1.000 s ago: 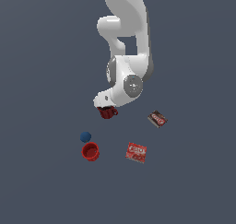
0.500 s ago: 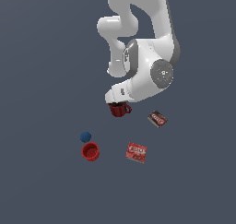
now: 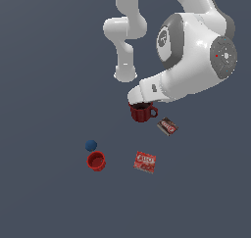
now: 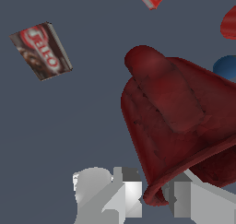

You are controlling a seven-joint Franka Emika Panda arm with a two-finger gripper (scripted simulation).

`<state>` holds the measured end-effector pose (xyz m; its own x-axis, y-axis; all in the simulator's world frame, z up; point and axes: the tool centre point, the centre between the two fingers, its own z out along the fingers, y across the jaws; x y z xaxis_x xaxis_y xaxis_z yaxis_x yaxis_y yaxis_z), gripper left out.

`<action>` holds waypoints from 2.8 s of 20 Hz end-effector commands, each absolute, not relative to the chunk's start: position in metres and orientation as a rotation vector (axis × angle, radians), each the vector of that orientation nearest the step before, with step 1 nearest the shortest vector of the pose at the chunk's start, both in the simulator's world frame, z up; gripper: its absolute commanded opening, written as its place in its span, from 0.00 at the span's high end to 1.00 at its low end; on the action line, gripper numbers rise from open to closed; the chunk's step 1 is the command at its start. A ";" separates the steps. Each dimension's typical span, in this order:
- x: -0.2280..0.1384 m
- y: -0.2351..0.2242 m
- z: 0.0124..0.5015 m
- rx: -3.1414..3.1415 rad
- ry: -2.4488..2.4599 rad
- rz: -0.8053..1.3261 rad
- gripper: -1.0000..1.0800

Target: Pick up a designated object from a clutter of objects.

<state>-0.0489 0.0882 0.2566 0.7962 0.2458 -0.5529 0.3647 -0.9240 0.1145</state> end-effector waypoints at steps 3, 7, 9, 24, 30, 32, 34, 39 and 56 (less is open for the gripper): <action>-0.036 0.110 0.283 2.771 0.476 -0.807 1.00; -0.025 0.127 0.302 2.770 0.475 -0.808 1.00; -0.020 0.135 0.311 2.770 0.475 -0.808 1.00; 0.010 0.181 0.363 2.768 0.471 -0.807 1.00; 0.018 0.193 0.377 2.768 0.469 -0.806 1.00; 0.021 0.197 0.381 2.768 0.469 -0.806 1.00; 0.023 0.200 0.385 2.767 0.469 -0.806 1.00; 0.027 0.206 0.392 2.767 0.468 -0.806 1.00; 0.032 0.212 0.399 2.766 0.468 -0.805 1.00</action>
